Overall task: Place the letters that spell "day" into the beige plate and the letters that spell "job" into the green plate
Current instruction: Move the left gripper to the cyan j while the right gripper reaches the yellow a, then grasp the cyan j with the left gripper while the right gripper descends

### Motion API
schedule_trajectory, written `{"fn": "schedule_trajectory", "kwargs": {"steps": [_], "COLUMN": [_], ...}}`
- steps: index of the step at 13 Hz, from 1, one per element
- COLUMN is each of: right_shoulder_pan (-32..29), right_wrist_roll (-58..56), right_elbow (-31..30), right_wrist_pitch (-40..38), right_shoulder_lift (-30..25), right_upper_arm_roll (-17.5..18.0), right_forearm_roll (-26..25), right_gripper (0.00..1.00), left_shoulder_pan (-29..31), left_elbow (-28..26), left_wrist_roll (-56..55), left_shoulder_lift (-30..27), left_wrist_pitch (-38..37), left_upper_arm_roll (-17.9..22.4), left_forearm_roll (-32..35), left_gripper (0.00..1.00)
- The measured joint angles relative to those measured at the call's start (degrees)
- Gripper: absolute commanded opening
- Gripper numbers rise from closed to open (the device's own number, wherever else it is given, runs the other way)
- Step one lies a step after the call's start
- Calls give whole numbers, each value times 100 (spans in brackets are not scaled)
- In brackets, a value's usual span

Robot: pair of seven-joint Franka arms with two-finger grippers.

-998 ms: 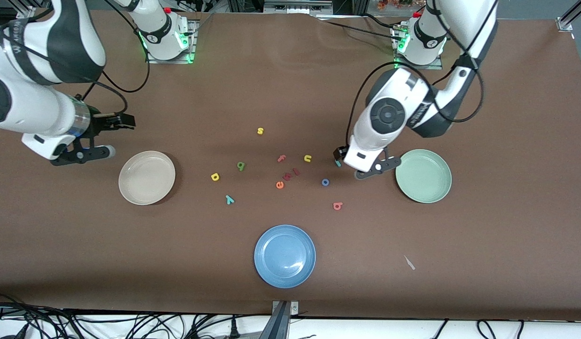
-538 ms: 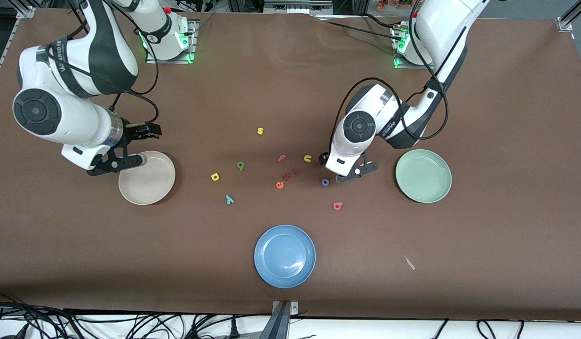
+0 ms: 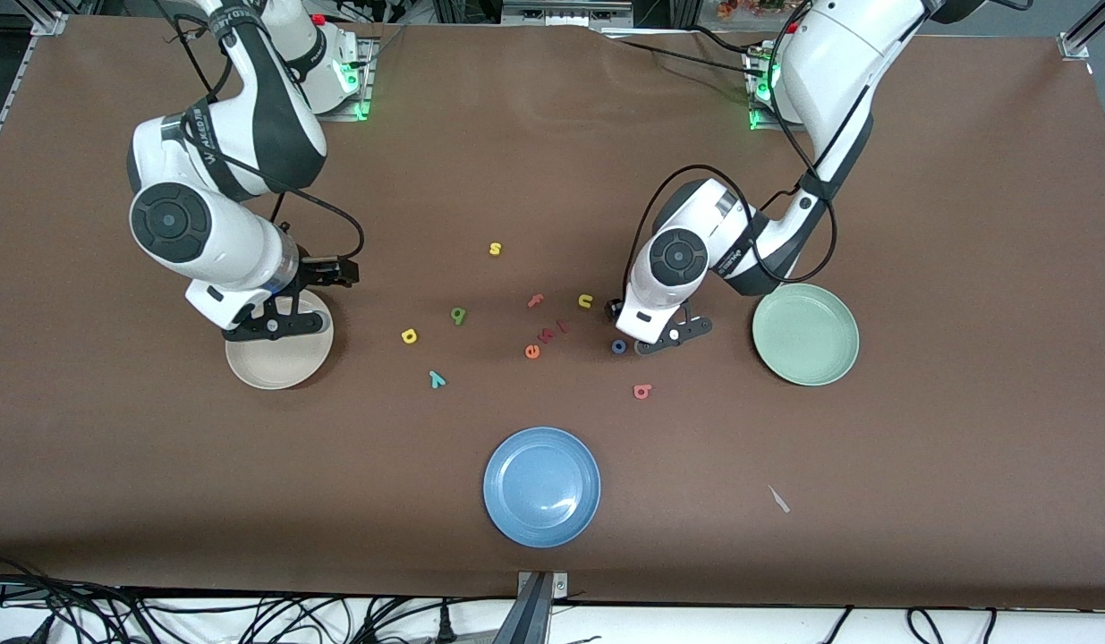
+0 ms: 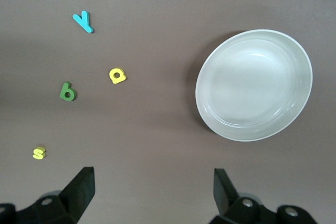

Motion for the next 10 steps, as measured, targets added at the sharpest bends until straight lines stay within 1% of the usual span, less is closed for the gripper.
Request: {"fn": "schedule_trajectory", "kwargs": {"steps": [1, 2, 4, 6, 9, 10], "right_shoulder_pan": [-4, -3, 65, 208, 328, 341], "right_wrist_roll": [5, 25, 243, 610, 938, 953], "right_elbow": [-45, -129, -358, -484, -522, -530], "right_wrist_pitch": [114, 306, 771, 1167, 1466, 1562], "right_shoulder_lift": [0, 2, 68, 278, 600, 658], "right_upper_arm_roll": [-3, -4, 5, 7, 9, 8], "right_forearm_roll": [1, 9, 26, 27, 27, 27], "right_gripper": [100, 100, 100, 100, 100, 100], "left_shoulder_pan": [0, 1, 2, 5, 16, 17], "left_elbow": [-17, -41, -65, -196, -363, -363], "left_wrist_roll": [0, 2, 2, 3, 5, 5], "left_shoulder_lift": [33, 48, 73, 88, 119, 126], "left_wrist_pitch": [35, 64, 130, 360, 552, 554], "left_upper_arm_roll": [1, 4, 9, 18, 38, 41], "left_forearm_roll": [0, 0, 0, 13, 166, 175], "left_gripper": [58, 53, 52, 45, 40, 34]}}
